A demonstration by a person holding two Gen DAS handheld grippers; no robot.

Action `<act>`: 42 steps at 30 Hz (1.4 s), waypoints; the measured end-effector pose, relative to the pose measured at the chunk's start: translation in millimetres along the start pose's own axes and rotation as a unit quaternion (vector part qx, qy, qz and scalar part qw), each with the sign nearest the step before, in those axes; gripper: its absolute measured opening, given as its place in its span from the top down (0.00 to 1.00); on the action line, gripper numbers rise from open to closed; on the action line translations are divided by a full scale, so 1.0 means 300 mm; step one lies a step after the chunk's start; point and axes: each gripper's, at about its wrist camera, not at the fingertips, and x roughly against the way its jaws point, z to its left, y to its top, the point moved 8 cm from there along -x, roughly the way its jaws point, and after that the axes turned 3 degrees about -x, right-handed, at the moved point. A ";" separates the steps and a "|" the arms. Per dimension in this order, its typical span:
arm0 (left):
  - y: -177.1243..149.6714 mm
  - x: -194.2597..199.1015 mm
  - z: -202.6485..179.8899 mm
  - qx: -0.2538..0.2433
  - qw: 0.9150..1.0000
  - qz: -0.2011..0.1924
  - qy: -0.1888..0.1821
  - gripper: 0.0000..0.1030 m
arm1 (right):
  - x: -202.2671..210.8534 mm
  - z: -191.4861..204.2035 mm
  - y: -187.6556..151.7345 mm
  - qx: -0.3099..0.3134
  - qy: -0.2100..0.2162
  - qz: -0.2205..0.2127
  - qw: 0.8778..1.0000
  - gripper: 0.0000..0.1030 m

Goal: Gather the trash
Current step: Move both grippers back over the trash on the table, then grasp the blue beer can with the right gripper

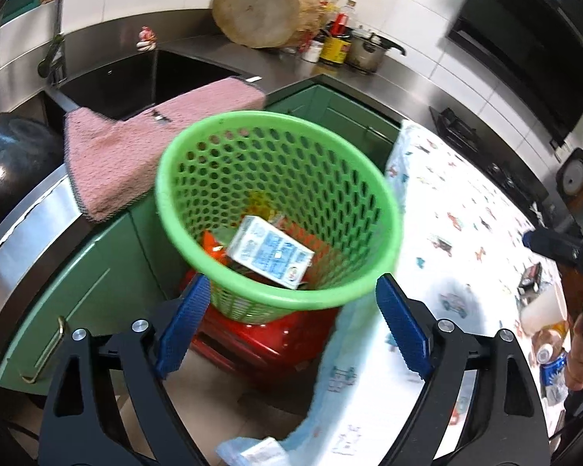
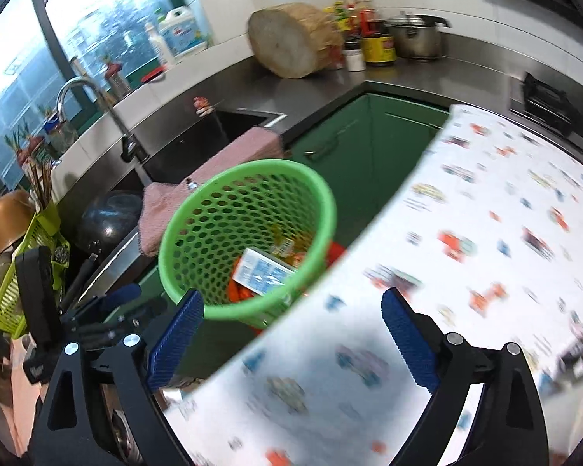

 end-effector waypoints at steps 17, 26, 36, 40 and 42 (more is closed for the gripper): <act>-0.090 0.048 -0.415 -0.078 0.994 0.009 -0.070 0.15 | 0.549 -0.467 -0.347 -0.044 -0.116 -0.015 0.992 0.11; -0.184 0.052 -0.634 -0.122 0.986 0.034 -0.108 0.15 | 0.655 -0.695 -0.555 -0.067 -0.164 0.013 0.984 0.11; -0.314 0.041 -0.791 -0.156 0.976 0.074 -0.133 0.15 | 0.574 -0.770 -0.676 -0.037 -0.173 0.063 0.982 0.11; -0.345 0.040 -0.821 -0.163 0.974 0.081 -0.135 0.15 | 0.546 -0.782 -0.696 -0.013 -0.183 0.073 0.980 0.11; -0.363 0.039 -0.835 -0.166 0.973 0.086 -0.137 0.15 | 0.536 -0.790 -0.705 -0.008 -0.187 0.078 0.979 0.11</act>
